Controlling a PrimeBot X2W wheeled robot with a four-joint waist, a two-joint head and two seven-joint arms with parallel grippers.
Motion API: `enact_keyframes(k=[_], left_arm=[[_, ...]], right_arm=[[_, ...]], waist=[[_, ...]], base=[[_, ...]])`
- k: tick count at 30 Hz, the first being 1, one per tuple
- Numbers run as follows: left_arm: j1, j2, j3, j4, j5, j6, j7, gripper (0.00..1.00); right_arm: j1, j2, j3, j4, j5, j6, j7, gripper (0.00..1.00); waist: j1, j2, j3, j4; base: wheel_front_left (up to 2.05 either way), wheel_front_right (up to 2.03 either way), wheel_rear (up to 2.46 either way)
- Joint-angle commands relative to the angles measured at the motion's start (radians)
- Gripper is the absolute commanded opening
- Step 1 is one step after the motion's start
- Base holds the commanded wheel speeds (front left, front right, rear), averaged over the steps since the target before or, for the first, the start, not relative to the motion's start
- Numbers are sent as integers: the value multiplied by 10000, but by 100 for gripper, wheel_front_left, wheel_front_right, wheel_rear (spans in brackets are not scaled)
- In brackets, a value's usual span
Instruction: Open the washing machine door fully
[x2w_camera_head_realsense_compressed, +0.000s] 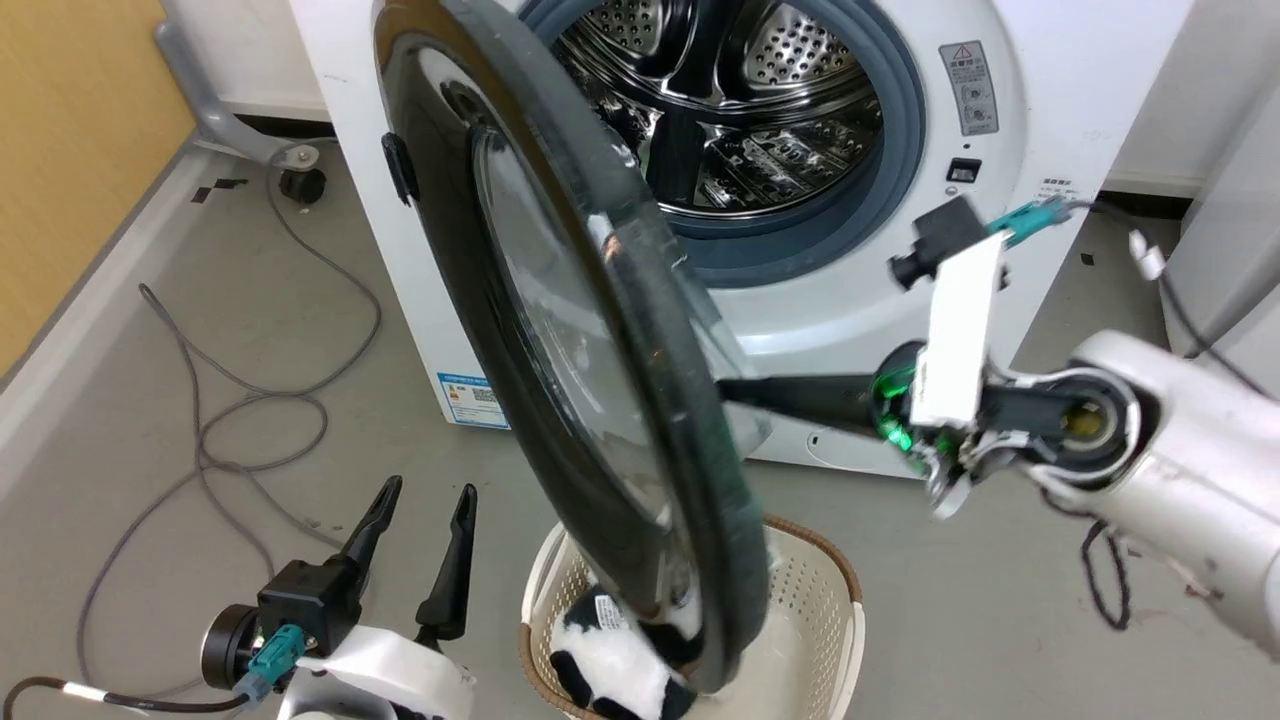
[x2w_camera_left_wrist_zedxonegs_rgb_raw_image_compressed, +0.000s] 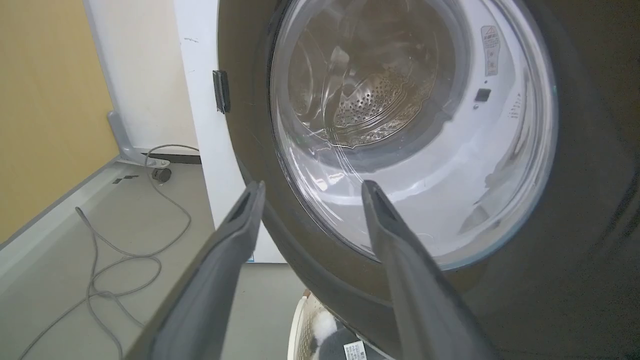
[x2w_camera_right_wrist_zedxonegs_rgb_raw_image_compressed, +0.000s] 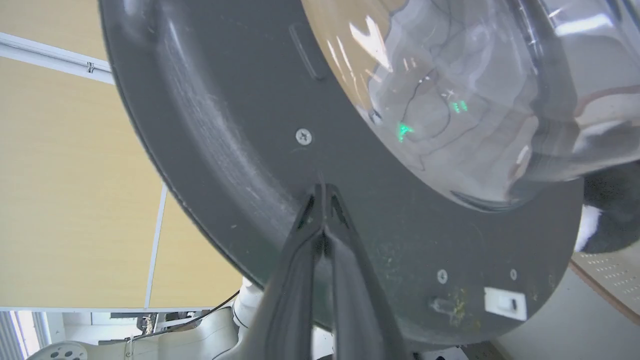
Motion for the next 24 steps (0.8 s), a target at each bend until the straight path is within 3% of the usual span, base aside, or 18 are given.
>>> enact_keyframes(k=[1,14,18,21,22,23,24], left_arm=[[132,6,10,28,36,-44,-53,100],[130,-129,28,16,4,-44,-53,100],[163,-152,84,6,19,-44,-53,100],[179,-173,149,-9,32,-40,-53,100],[191,-186,167,-15,37,-39,-53,100],[208,-202,180,-22,42,-37,-53,100],[231,-219,199,-34,48,-33,-53,100]], right_arm=[[211,118,44,-96,-4,12,-26,0],[910,99,-176,-754,168,12,-805,0],[1565,-124,-659,-1160,225,12,-1211,0],[2290,-312,-1453,-1480,63,12,-2132,0],[2555,-378,-1722,-1543,-126,12,-2554,36],[2845,-434,-1995,-1625,-338,12,-3007,100],[3174,-457,-2297,-1702,-498,12,-3489,100]], waist=[[2,0,4,7],[2,0,133,-9],[2,0,120,-131],[2,0,100,-259],[2,0,74,-308],[2,0,63,-355],[2,0,46,-425]], base=[[0,0,0],[0,0,0],[0,0,0],[0,0,0],[0,0,0],[0,0,0],[0,0,0]])
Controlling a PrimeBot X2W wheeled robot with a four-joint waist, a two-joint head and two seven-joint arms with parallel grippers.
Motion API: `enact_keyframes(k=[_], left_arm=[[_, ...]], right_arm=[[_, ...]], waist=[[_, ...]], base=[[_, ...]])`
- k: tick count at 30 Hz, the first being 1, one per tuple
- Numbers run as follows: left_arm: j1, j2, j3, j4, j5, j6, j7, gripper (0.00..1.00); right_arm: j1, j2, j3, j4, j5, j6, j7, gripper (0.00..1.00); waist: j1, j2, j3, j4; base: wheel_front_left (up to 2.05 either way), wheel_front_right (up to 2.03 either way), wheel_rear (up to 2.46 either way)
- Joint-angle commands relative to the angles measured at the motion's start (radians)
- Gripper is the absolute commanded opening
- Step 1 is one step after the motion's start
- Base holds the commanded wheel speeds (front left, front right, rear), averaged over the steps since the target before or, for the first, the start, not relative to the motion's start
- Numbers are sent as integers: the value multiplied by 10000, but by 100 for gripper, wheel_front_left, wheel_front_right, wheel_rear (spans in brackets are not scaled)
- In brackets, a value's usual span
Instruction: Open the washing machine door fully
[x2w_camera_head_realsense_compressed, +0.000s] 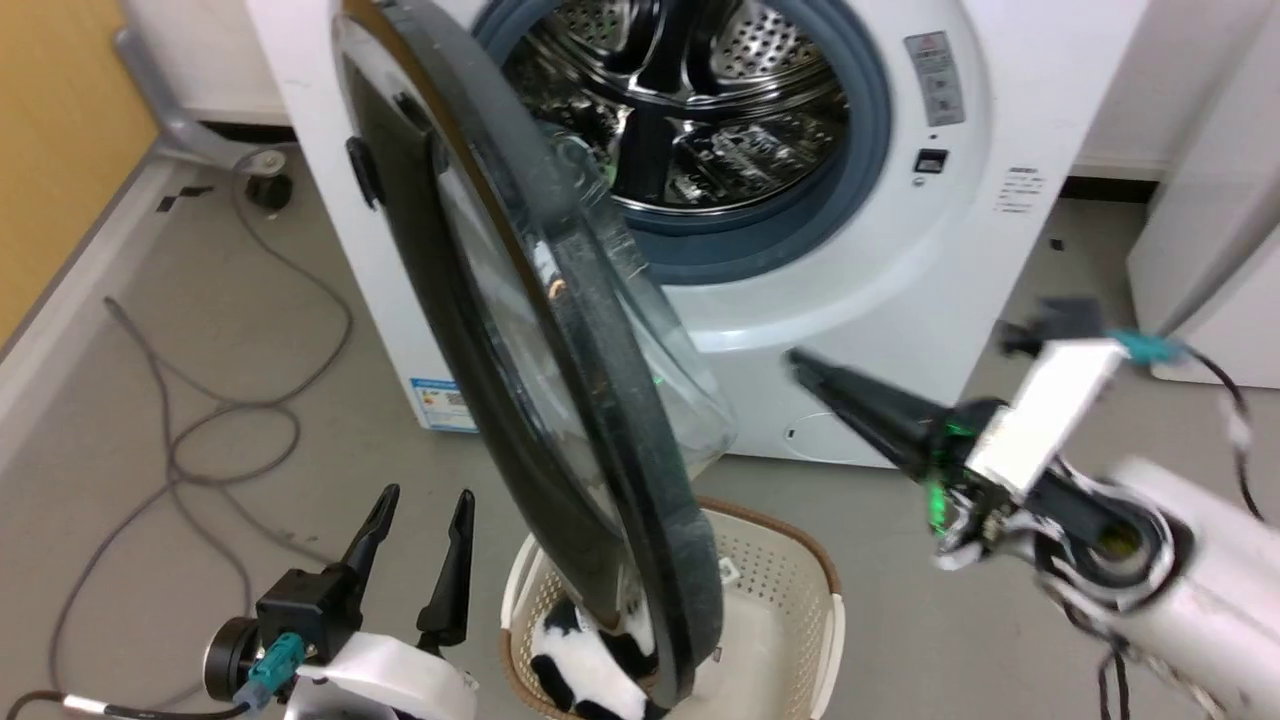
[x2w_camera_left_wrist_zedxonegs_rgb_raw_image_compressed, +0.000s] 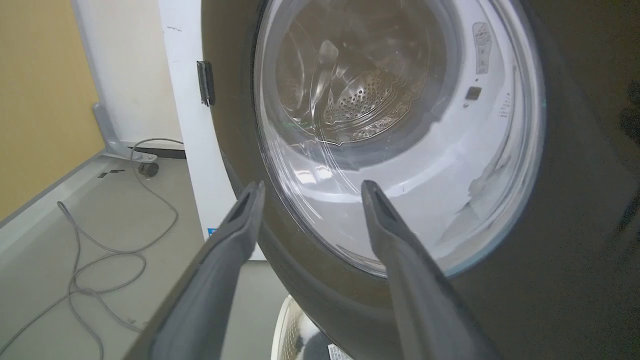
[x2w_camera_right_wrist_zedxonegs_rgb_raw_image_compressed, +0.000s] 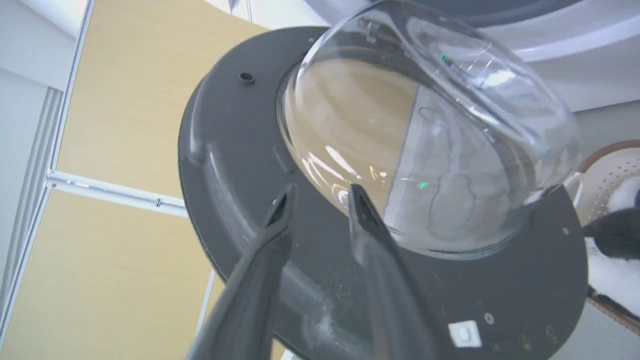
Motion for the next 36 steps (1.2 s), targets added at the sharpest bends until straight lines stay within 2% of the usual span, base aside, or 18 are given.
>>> enact_keyframes(k=[1,7,10,12,15,17,20,23,27,30,33,36], left_arm=[[121,-22,13,-26,54,-31,-53,100],[271,-82,64,-30,73,-30,-53,100],[340,-88,114,-25,78,-31,-53,100],[406,-99,162,-32,82,-26,-53,100],[513,-131,212,-41,86,-17,-53,100],[545,-137,256,-44,82,-18,-53,100],[596,-144,326,-78,79,-18,-53,100],[637,-149,372,-98,90,-20,-53,100],[642,-152,388,-113,101,-23,-53,100],[609,-153,397,-123,108,-25,-53,100],[548,-159,387,-123,118,-27,-53,100],[504,-168,384,-109,129,-29,-53,100]], right_arm=[[414,-82,-160,-78,-187,12,-319,100],[2440,-375,-1240,-332,-1489,12,-2887,100],[3264,-566,-1713,-25,-2324,12,-3518,100],[3757,-523,-2697,877,-3309,12,-3594,100],[4531,138,-4702,2123,-5593,12,-3602,100],[4985,741,-6031,2462,-7299,12,-3604,100],[5632,1602,-7806,2383,-10307,12,-3605,100],[6312,2485,-9136,1744,-13492,12,-3606,100],[7207,3630,-10241,492,-17445,12,-3557,100],[7823,4610,-10677,-666,-19557,12,-3035,100],[8361,5160,-10706,-1551,-20765,12,-2485,100],[8848,5407,-10719,-1959,-21402,12,-2121,100]], waist=[[0,-1,-38,-85],[0,-1,-185,-355],[0,-1,-279,-481],[0,-1,-344,-600],[0,-1,-439,-724],[0,-1,-476,-783],[0,-1,-506,-873],[0,-1,-522,-925],[0,-1,-493,-918],[0,-1,-429,-890],[0,-1,-349,-853],[0,-1,-298,-823]], base=[[0,0,0],[0,0,0],[0,0,0],[0,0,0],[0,0,0],[0,0,0],[0,0,0],[0,0,0],[0,0,0],[0,0,0],[0,0,0],[0,0,0]])
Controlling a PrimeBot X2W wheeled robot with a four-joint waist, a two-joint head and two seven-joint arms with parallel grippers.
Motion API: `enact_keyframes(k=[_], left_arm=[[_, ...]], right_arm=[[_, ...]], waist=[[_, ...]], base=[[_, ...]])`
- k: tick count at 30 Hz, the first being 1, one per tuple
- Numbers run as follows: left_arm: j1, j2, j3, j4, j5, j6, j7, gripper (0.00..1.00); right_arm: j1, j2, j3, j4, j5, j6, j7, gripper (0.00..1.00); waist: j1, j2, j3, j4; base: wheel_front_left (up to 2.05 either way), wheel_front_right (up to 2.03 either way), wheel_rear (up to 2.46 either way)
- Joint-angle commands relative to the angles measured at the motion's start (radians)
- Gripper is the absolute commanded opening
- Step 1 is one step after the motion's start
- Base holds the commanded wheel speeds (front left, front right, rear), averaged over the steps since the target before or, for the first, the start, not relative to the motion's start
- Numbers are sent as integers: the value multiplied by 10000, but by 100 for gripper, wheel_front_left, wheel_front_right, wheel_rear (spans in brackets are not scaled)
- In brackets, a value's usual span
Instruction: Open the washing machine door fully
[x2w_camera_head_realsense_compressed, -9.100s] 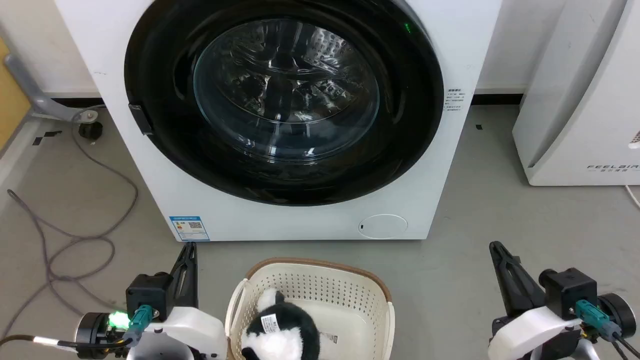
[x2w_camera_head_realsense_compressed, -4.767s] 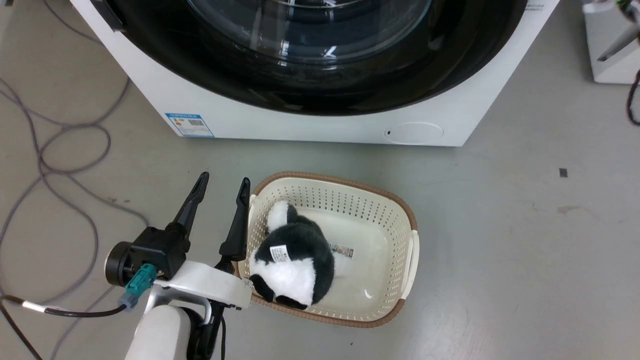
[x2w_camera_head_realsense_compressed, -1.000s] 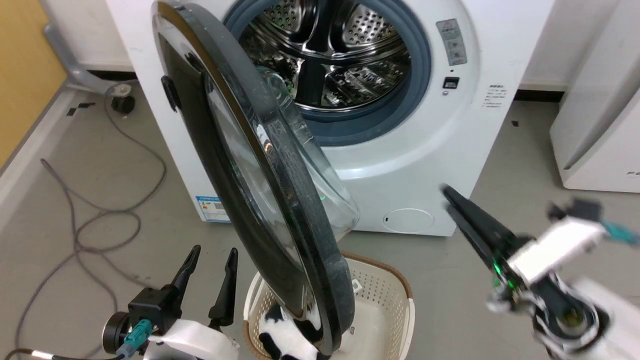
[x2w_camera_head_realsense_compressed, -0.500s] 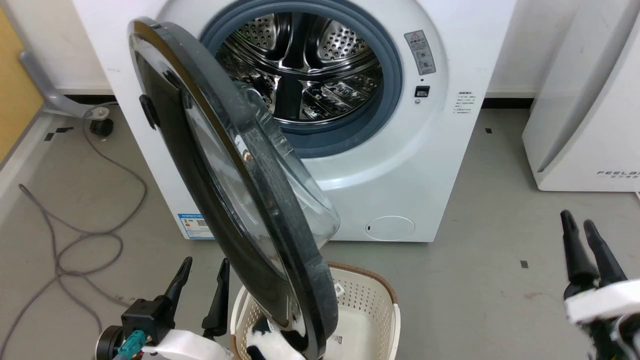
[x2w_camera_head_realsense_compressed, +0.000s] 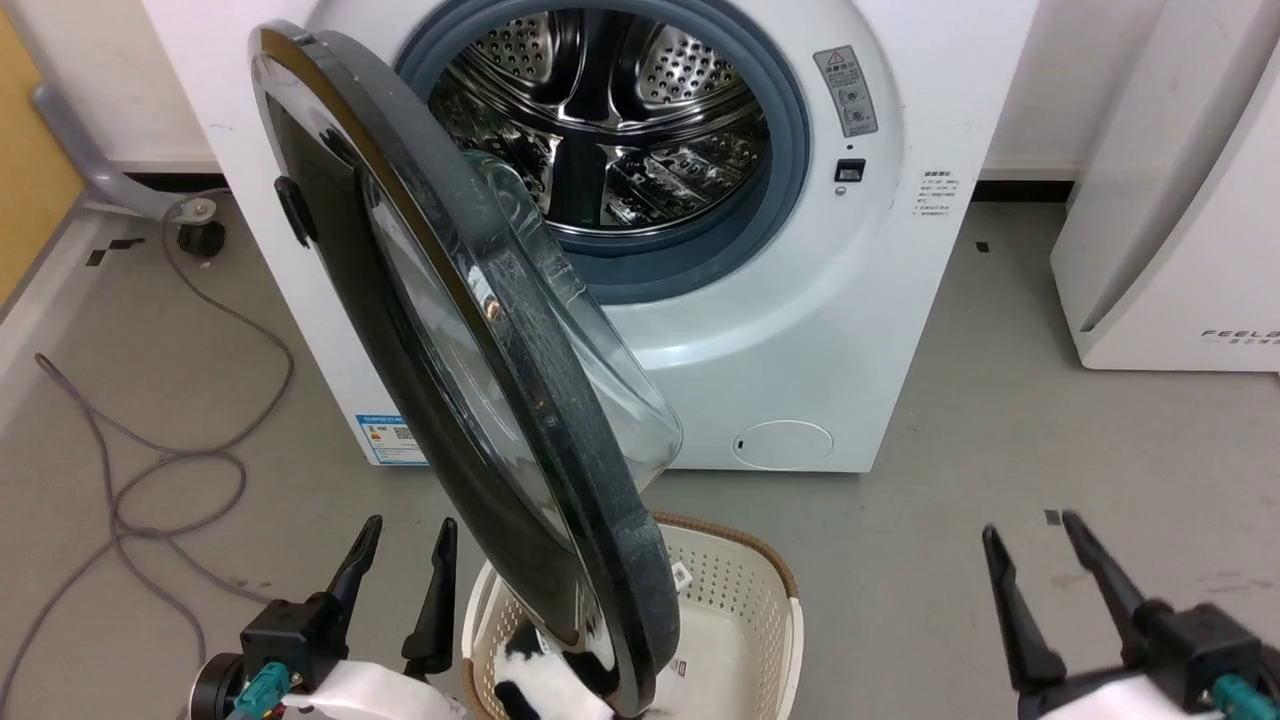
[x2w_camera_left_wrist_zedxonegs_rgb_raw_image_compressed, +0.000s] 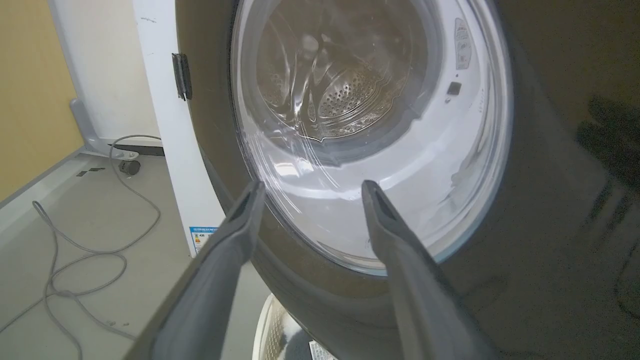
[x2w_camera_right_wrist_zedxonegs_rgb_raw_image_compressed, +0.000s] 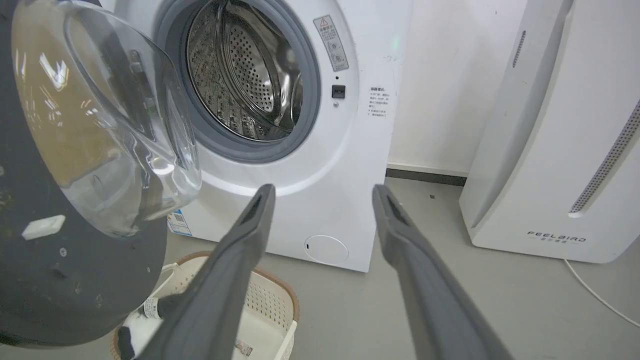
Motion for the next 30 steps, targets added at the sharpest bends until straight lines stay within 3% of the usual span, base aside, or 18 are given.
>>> enact_keyframes(k=[1,12,14,15,23,30], left_arm=[[-26,-32,-5,-13,103,-31,-53,100],[-54,-5,104,-1,146,-36,-53,100],[-60,-17,116,12,98,-37,-53,12],[-67,-13,104,23,80,-37,-53,0],[-137,27,101,-44,2,-25,-53,0],[-358,-92,519,-1028,-53,299,-53,0]], right_arm=[[295,61,-61,-118,-202,6,47,100],[715,131,31,-27,79,6,-299,100],[671,131,74,14,112,6,-357,100],[646,131,98,32,113,6,-385,100],[582,132,141,238,264,6,-397,100],[626,133,120,322,354,6,-441,100]], waist=[[0,0,18,18],[0,0,121,-63],[0,0,147,-78],[0,0,159,-85],[0,0,134,-86],[0,0,39,-92]], base=[[0,0,0],[0,0,0],[0,0,0],[0,0,0],[0,0,0],[0,0,0]])
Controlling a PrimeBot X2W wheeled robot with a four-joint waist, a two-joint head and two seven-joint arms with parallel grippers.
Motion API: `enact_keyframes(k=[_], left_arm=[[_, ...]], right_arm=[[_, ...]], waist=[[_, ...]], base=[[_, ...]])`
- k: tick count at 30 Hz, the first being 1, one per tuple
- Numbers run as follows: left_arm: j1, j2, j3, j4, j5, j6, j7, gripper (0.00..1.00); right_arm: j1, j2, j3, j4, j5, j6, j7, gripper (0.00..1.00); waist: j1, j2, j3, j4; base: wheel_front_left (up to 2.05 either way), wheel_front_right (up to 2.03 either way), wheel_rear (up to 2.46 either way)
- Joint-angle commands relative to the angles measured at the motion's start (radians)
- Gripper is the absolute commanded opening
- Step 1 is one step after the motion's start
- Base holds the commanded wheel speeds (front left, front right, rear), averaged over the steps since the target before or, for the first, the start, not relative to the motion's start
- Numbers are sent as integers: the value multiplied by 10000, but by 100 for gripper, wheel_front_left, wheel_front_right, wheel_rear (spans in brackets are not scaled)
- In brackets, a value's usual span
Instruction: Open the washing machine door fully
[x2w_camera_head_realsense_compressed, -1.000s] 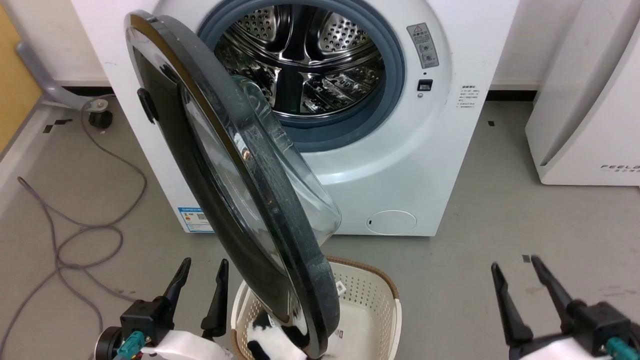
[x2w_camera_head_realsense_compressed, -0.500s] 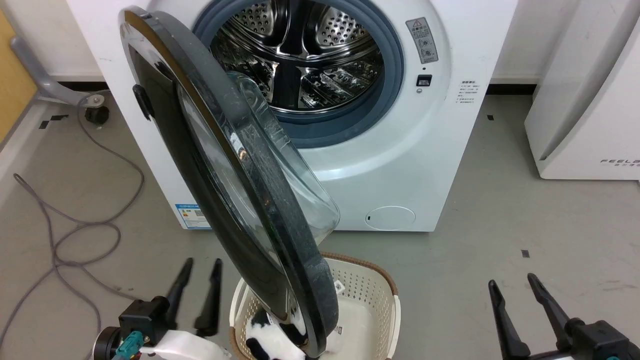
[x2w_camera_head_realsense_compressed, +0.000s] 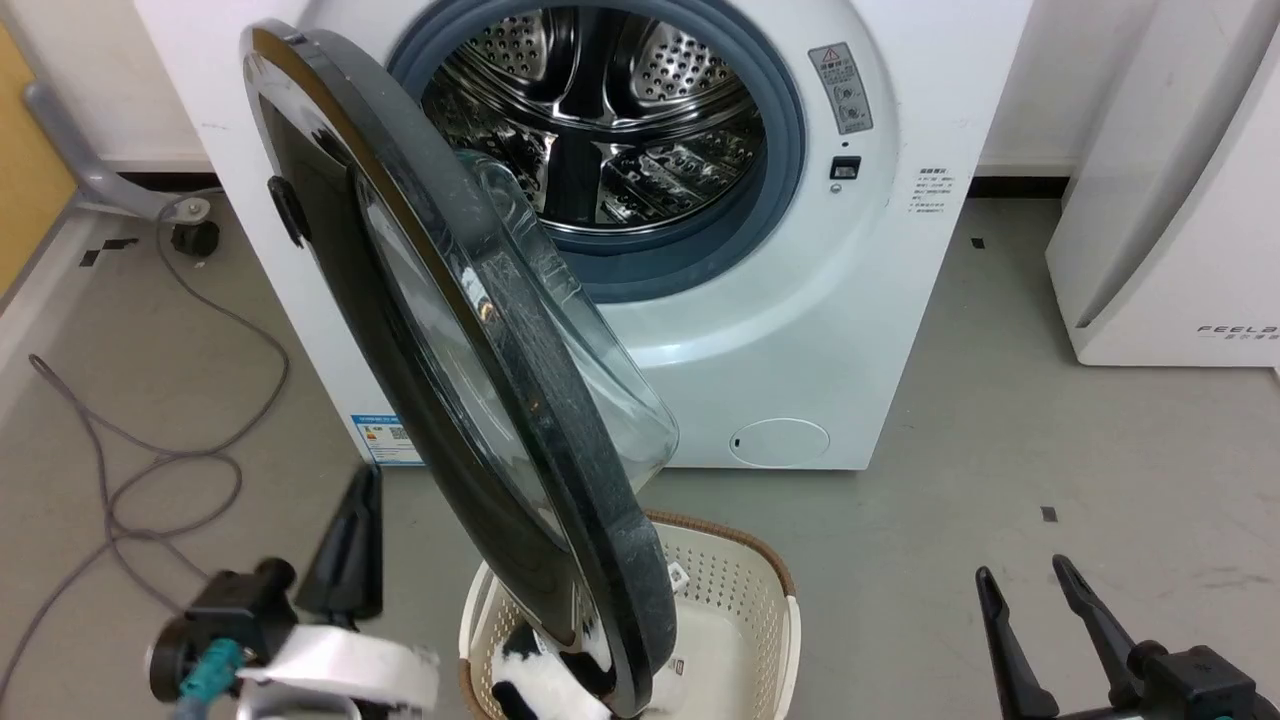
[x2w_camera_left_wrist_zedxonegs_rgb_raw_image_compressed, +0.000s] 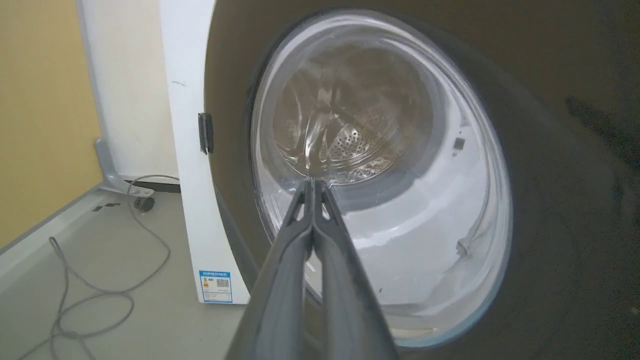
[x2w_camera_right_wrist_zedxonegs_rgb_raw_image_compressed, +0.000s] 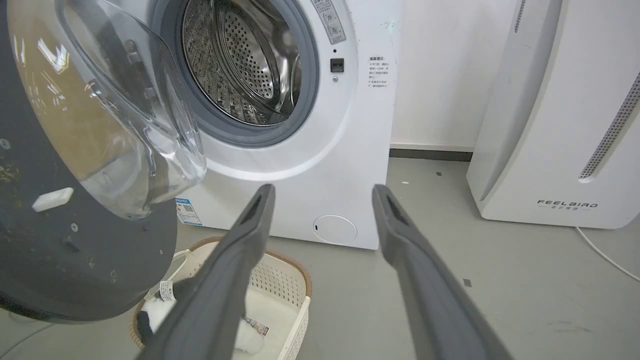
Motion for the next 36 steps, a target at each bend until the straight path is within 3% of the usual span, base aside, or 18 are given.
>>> enact_keyframes(k=[1,6,18,25,36], left_arm=[[-240,-90,139,-329,-21,154,-53,0],[-771,-215,353,-1456,-20,692,-53,0],[-2715,-377,-484,-4626,79,770,7,0],[-2629,-441,-2238,-5490,-220,529,1249,0],[-644,-175,-5302,-5766,-987,51,4074,0]], right_arm=[[-42,46,1,29,93,8,-42,100],[-13,46,30,85,169,8,-34,100],[19,47,-12,148,210,8,120,100],[123,47,-45,216,234,8,237,100],[303,47,-238,208,337,8,309,100]], waist=[[0,0,-22,-2],[0,0,-66,1],[0,0,-96,-12],[0,0,-214,-132],[0,0,-302,25]], base=[[0,0,0],[0,0,0],[0,0,0],[0,0,0],[0,0,0]])
